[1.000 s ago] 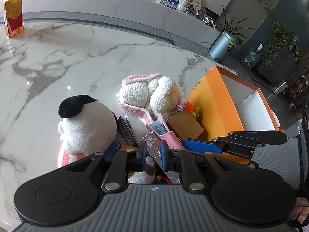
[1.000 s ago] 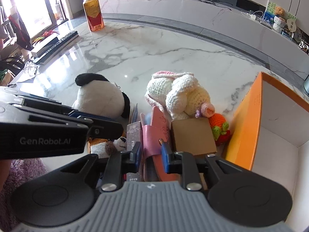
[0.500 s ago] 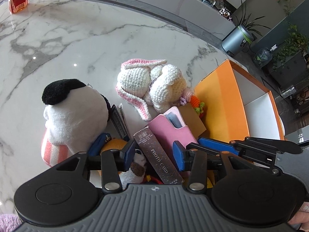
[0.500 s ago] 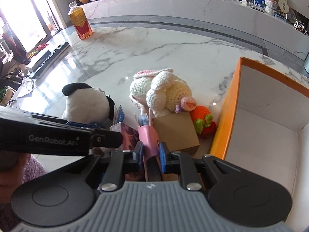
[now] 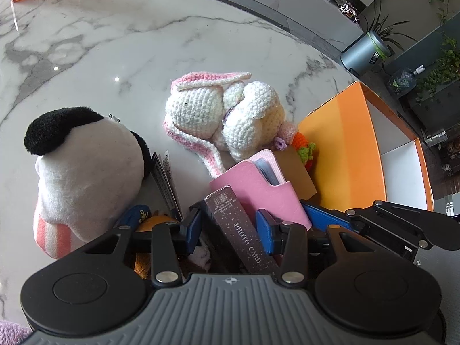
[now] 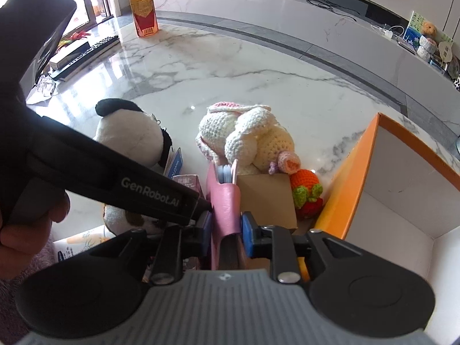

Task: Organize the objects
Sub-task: 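Grasp the PHOTO CARD box with left tool while right tool grasps pink holder, then carry the PHOTO CARD box into the orange box and open the left tool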

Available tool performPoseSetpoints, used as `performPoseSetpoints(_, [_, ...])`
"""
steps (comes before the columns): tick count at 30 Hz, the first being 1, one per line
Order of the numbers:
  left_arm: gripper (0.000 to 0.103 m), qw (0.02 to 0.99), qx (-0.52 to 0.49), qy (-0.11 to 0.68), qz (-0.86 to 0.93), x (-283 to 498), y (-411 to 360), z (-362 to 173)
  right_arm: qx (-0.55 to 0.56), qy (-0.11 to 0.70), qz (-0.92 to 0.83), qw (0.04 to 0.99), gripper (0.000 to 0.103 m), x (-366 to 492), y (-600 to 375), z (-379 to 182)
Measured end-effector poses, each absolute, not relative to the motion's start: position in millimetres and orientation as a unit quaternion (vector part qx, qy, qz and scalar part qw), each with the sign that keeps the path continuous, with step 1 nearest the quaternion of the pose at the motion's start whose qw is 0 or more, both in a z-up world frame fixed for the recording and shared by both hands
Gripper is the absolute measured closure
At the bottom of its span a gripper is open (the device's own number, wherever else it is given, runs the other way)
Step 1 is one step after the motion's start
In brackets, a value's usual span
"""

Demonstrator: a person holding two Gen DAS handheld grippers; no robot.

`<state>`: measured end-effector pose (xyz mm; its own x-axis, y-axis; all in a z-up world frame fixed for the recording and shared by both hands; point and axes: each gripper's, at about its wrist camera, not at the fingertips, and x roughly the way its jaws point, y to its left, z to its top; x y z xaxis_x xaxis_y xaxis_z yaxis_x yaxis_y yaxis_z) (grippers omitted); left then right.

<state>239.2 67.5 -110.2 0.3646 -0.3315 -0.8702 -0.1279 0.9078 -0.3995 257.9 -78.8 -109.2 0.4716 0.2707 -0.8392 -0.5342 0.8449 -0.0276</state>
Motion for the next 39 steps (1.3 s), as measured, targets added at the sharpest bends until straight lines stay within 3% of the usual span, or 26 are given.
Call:
performPoseSetpoints(4, [0.055, 0.796, -0.213, 0.564, -0.057, 242.2, 67.9, -114.0, -0.146, 0.453, 0.236, 0.847, 0.083, 258.7, -81.7, -107.7])
performPoseSetpoints(8, [0.069, 0.798, -0.218, 0.559, -0.055, 238.6, 69.5, -109.8, -0.133, 0.448, 0.239, 0.851, 0.084, 255.2, -85.0, -102.3])
performPoseSetpoints(12, [0.075, 0.811, -0.222, 0.538, -0.055, 225.0, 72.0, -93.5, -0.129, 0.422, 0.235, 0.866, 0.084, 244.8, -88.5, -83.5])
performPoseSetpoints(27, [0.077, 0.874, -0.195, 0.416, -0.156, 164.6, 24.5, 27.6, -0.009, 0.308, 0.166, 0.937, 0.084, 161.5, -171.2, 24.0])
performPoseSetpoints(39, [0.077, 0.830, -0.104, 0.501, -0.221, 186.3, -79.9, -27.3, 0.112, 0.387, 0.047, 0.914, 0.085, 138.3, -272.8, -39.5])
